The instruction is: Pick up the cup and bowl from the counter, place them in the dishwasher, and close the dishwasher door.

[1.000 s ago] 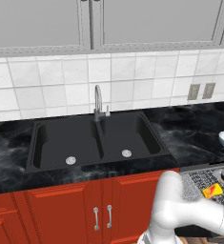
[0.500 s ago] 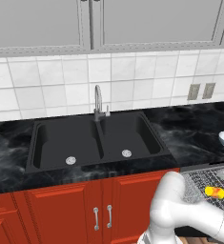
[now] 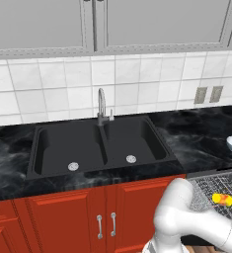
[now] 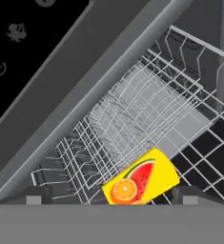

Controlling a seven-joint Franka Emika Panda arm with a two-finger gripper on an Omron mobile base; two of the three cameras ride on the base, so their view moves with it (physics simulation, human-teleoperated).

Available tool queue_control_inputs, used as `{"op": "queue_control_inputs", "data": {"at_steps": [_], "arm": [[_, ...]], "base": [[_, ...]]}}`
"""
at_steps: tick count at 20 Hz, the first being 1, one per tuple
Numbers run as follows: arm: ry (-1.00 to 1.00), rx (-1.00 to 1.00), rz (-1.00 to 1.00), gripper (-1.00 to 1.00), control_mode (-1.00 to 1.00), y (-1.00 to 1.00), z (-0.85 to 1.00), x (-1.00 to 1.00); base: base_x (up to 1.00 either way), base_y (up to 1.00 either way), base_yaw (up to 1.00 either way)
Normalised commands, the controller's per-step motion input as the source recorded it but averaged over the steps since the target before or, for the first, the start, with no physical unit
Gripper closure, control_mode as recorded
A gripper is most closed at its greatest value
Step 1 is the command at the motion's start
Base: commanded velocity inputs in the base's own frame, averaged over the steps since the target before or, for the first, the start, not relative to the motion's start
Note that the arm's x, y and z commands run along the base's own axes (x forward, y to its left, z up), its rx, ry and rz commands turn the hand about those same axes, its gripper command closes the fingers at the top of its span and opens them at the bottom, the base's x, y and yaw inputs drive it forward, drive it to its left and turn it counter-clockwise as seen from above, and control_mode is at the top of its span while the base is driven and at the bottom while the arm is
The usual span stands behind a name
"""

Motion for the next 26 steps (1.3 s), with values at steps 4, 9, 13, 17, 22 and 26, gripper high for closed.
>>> {"op": "queue_control_inputs", "data": {"at_steps": [4, 9, 13, 17, 22, 26], "arm": [[0.0, 0.19, 0.0, -1.0, -1.0, -0.2, 0.74, -0.01], [0.0, 0.2, 0.0, -1.0, -1.0, -0.2, 0.81, 0.0], [0.0, 0.15, 0.0, -1.0, -1.0, -0.26, 0.72, -0.11], [0.0, 0.09, 0.0, -1.0, -1.0, -0.28, 0.53, -0.4], [0.0, 0.07, -0.01, -1.0, -1.0, -0.22, 0.77, -0.09], [0.0, 0.04, -0.03, -1.0, -1.0, -0.07, 0.81, 0.0]], "base": [[0.0, 0.0, 0.0], [0.0, 0.0, 0.0], [0.0, 0.0, 0.0], [0.0, 0.0, 0.0], [0.0, 0.0, 0.0], [0.0, 0.0, 0.0]]}}
